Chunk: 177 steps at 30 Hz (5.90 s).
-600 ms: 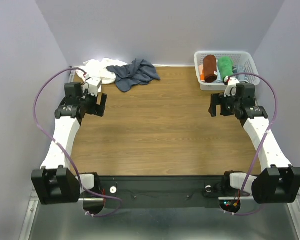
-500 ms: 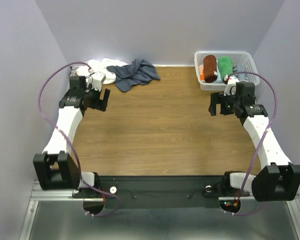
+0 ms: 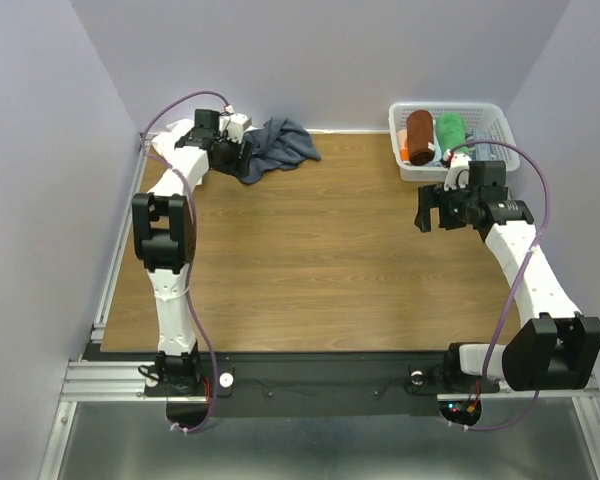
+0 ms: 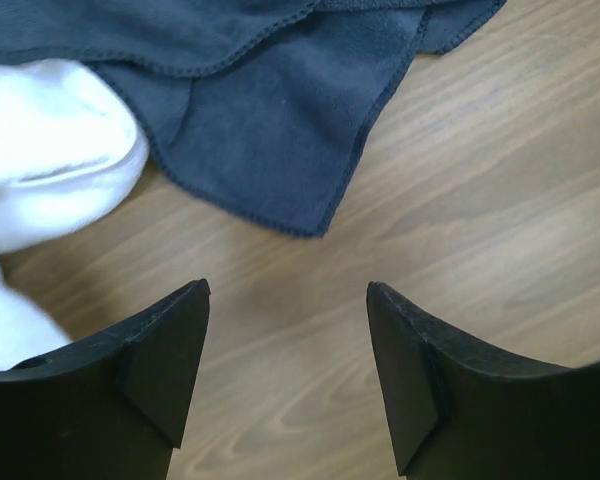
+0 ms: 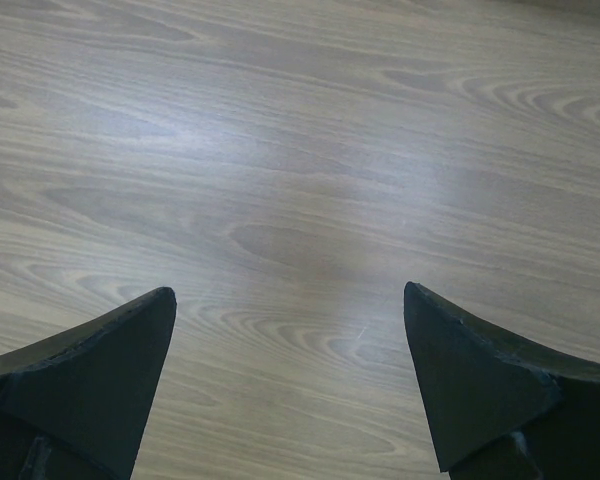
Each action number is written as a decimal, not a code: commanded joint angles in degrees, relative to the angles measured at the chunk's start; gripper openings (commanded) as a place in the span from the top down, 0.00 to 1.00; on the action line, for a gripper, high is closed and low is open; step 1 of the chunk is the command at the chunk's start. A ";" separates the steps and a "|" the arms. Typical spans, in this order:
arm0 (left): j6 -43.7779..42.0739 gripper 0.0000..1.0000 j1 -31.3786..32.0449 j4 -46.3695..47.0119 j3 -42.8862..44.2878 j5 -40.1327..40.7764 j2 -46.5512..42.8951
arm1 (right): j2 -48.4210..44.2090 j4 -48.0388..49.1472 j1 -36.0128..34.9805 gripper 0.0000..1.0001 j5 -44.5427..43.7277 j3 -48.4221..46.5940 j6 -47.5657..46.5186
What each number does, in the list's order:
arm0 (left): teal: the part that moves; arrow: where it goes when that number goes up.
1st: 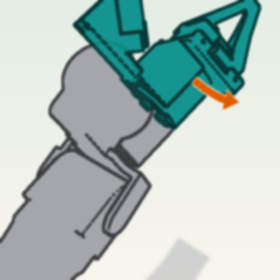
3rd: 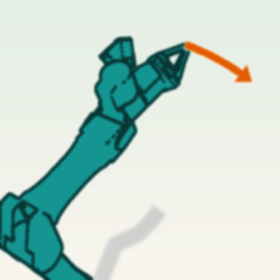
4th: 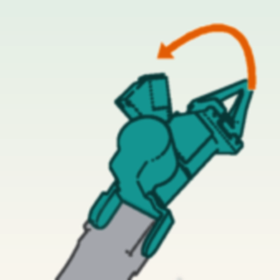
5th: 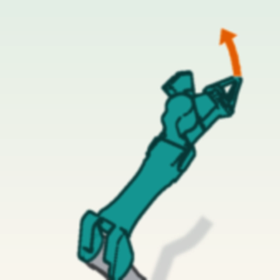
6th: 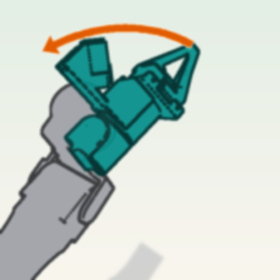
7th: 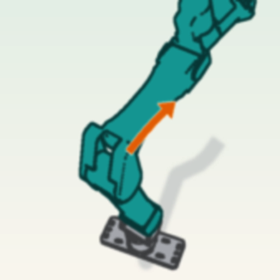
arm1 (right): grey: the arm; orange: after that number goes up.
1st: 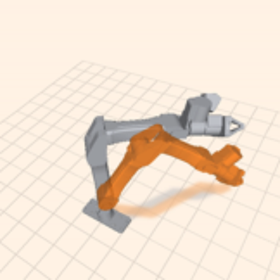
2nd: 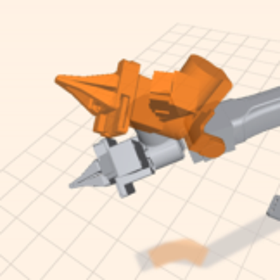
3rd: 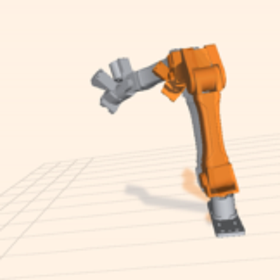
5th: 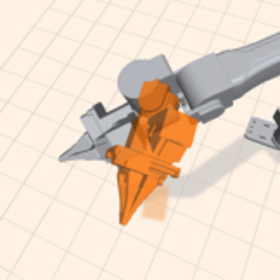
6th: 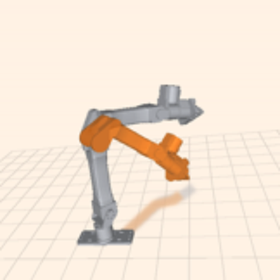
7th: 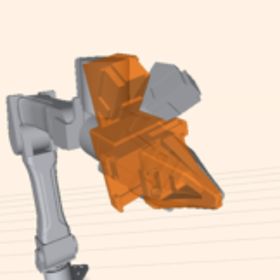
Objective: Roll the towels
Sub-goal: Move the towel to the center of the board, then flatten the towel
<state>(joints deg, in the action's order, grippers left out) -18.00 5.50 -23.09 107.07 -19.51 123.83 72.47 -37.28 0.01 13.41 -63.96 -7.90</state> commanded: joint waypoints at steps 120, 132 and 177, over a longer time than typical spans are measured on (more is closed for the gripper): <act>13.60 1.00 -4.53 -0.37 11.67 -10.90 -36.11 | 66.93 85.01 -45.54 0.52 -0.22 -11.98 52.38; 11.23 1.00 -8.92 -0.11 3.77 -11.87 -38.40 | 40.92 57.34 -27.00 0.99 12.50 -5.99 27.34; 13.88 1.00 -6.81 -2.03 8.86 1.74 -36.03 | 49.02 51.66 -32.31 0.99 -3.17 -16.20 25.89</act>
<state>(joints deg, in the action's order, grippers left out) 2.57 -0.49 -25.04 114.15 -21.74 90.00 132.27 25.78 -44.05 0.91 -84.16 29.34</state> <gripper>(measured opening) 0.026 0.067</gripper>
